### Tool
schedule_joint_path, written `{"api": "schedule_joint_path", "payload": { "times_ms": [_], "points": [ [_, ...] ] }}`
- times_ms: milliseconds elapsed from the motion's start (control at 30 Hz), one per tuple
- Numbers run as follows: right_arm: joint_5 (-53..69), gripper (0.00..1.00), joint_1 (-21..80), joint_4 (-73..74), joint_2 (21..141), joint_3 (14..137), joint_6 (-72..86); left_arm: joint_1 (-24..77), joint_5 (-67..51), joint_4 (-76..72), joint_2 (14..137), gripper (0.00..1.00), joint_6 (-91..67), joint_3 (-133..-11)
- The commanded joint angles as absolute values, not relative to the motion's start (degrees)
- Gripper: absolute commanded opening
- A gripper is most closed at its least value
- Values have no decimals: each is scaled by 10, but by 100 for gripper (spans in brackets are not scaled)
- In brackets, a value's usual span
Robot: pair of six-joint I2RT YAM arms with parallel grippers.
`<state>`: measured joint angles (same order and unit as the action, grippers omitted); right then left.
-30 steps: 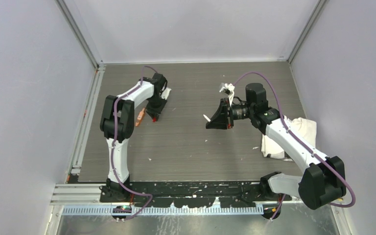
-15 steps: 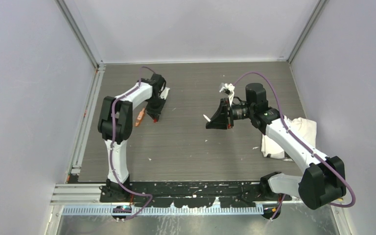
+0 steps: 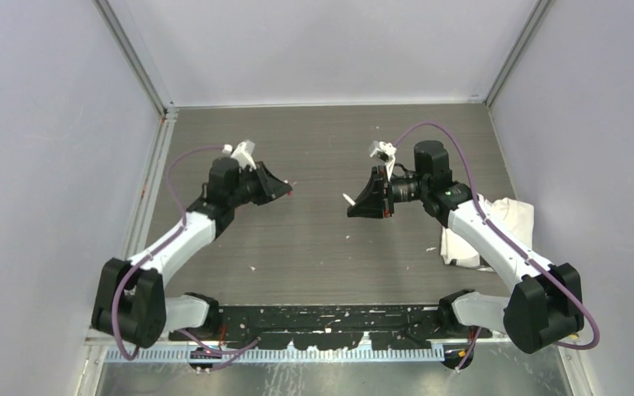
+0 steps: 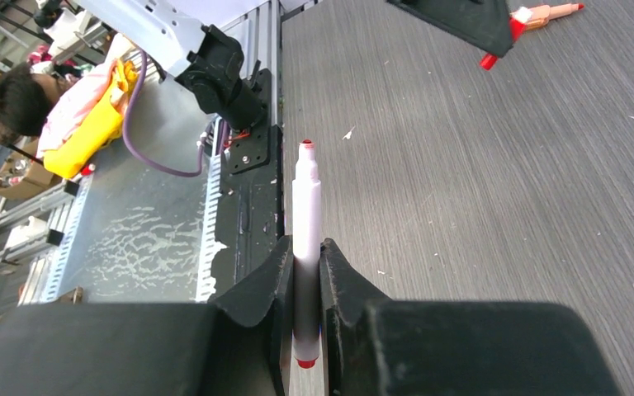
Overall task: Insert the pens into the pen caps
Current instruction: Pick up the pen cap from the center of the board.
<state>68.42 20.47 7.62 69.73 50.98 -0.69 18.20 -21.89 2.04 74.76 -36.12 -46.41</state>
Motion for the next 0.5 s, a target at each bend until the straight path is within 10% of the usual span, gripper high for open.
{"api": "schedule_joint_path", "payload": {
  "times_ms": [0, 467],
  "points": [
    [674, 1, 210, 21, 672, 494, 14, 201, -234, -340, 675, 1, -629, -328],
    [582, 1, 242, -187, 671, 428, 201, 480, 174, -566, 542, 1, -596, -192]
  ]
}}
